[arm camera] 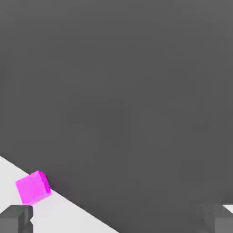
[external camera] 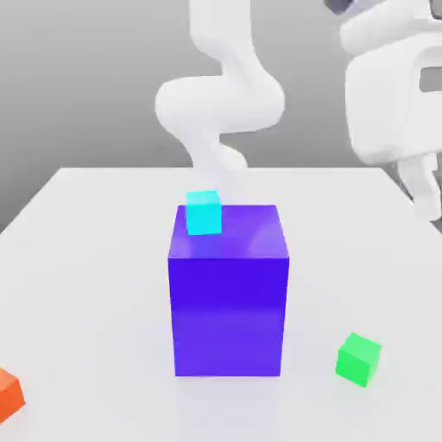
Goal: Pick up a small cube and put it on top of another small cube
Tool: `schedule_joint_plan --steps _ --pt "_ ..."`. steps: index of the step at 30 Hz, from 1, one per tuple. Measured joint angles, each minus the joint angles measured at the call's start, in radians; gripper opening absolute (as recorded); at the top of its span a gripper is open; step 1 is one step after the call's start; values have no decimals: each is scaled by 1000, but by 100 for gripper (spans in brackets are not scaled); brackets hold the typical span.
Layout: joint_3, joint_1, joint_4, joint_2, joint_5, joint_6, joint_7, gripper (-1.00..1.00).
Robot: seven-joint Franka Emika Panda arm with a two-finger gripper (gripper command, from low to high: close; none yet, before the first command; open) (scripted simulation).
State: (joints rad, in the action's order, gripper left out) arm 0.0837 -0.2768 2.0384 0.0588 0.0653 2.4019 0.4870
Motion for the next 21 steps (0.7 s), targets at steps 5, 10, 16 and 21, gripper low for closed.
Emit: schedule_joint_plan --steps 5,10,16,21 --pt "25 -43 -55 181 -46 23 -28 0" --pt "43 -102 -110 362 -110 45 -44 0" --pt "37 -174 -175 579 -183 97 -53 0" --pt "25 -187 -199 669 -196 159 -47 -100"
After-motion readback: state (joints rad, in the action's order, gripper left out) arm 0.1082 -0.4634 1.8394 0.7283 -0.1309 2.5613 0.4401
